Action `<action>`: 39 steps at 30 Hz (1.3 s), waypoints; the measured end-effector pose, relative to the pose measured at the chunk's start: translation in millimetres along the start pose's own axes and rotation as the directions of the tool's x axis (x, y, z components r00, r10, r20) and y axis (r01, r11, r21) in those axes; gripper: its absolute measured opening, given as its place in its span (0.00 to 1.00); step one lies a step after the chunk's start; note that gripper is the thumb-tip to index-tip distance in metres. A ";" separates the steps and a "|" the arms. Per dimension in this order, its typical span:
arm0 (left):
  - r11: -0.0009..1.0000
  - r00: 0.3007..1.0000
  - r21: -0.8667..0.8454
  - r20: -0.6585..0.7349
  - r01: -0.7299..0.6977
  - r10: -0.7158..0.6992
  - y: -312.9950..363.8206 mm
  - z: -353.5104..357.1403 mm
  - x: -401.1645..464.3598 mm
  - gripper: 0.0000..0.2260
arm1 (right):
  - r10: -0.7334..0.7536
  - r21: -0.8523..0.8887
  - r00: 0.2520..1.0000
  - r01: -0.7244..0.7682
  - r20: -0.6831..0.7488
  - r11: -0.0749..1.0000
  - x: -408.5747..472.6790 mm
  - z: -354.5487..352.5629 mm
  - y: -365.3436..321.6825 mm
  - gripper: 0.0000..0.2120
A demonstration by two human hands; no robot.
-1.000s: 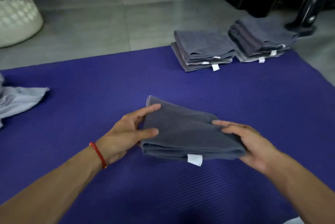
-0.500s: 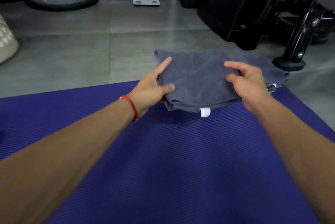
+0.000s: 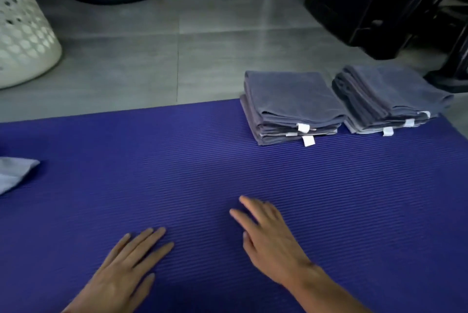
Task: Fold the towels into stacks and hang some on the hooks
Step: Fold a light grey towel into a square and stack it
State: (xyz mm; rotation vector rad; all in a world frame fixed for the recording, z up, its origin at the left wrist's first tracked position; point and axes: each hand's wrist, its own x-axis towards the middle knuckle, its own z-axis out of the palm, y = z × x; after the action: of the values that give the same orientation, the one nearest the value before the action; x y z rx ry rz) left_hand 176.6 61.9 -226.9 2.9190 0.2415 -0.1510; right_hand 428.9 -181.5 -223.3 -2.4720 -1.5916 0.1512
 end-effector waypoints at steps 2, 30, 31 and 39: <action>0.992 0.993 0.036 -0.011 0.119 -0.119 -8.1 1.3 -53.5 0.23 | -0.098 0.020 0.983 0.096 0.156 0.995 -5.6 12.2 -26.3 0.28; 0.352 0.354 -0.092 0.008 0.932 -0.935 -138.8 28.6 -309.9 0.31 | -0.124 -0.030 0.920 0.145 0.373 0.989 364.0 61.6 -424.1 0.21; 0.350 0.352 -0.092 0.007 0.932 -0.936 -138.9 28.9 -309.3 0.31 | -0.144 -0.002 0.932 0.153 0.332 0.988 364.9 62.8 -417.6 0.19; 0.350 0.349 -0.091 -0.025 0.932 -0.937 -134.2 28.5 -308.5 0.30 | -0.498 0.226 0.848 0.456 0.182 0.861 275.5 23.7 -334.9 0.09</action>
State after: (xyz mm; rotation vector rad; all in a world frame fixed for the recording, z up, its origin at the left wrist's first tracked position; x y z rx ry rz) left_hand -151.7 138.6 -244.6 2.2820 1.8988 -0.1877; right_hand 241.2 206.1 -167.1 -1.9062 -2.1379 0.4977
